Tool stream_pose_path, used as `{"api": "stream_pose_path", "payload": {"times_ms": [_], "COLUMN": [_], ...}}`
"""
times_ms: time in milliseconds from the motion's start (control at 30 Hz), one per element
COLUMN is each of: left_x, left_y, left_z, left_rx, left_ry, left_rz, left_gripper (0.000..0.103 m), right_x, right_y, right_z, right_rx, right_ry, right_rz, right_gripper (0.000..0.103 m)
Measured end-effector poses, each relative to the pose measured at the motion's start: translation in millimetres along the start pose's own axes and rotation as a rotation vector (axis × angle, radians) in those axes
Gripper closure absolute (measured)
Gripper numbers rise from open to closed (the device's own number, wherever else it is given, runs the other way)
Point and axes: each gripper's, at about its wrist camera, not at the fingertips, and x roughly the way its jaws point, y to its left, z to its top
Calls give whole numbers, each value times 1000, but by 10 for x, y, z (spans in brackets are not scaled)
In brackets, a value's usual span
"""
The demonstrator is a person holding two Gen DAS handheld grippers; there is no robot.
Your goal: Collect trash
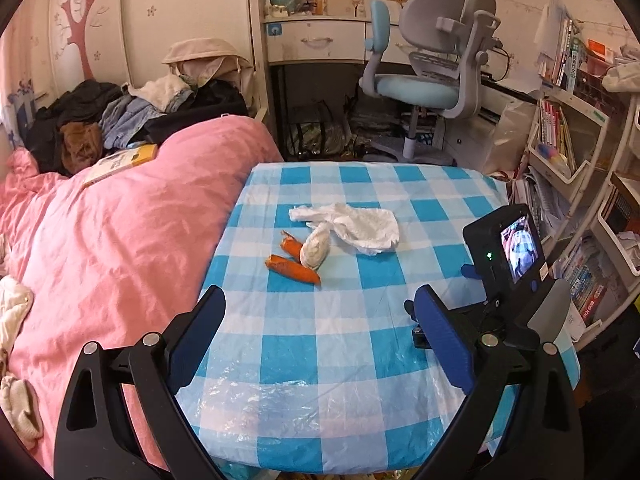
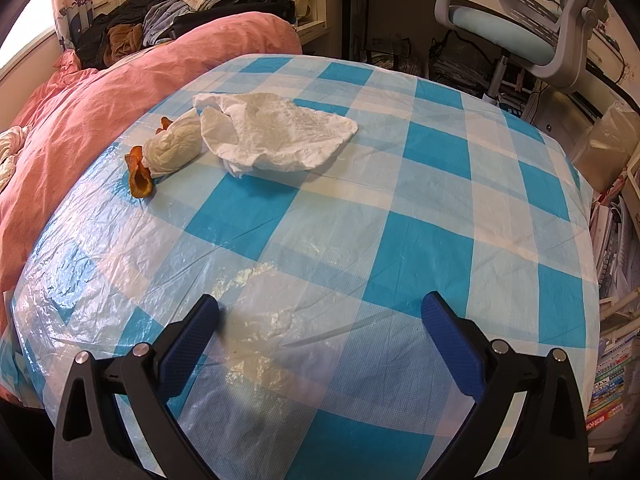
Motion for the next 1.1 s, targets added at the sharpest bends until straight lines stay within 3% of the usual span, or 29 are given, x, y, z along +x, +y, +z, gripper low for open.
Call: {"api": "stream_pose_path", "payload": {"times_ms": [367, 667, 1100], "left_x": [-19, -19, -82], "left_y": [-46, 74, 91], "left_z": [16, 9, 10], "left_rx": [9, -57, -54], "left_ry": [-5, 16, 5], "left_rz": [-4, -71, -64], "left_gripper": [11, 11, 10], "right_x": [-7, -3, 7], "right_y": [-4, -3, 1], "right_z": [-11, -8, 2], "right_rx": [0, 0, 0], "right_ry": [0, 0, 0], "right_rz": [0, -1, -1], "right_gripper": [6, 6, 6]}}
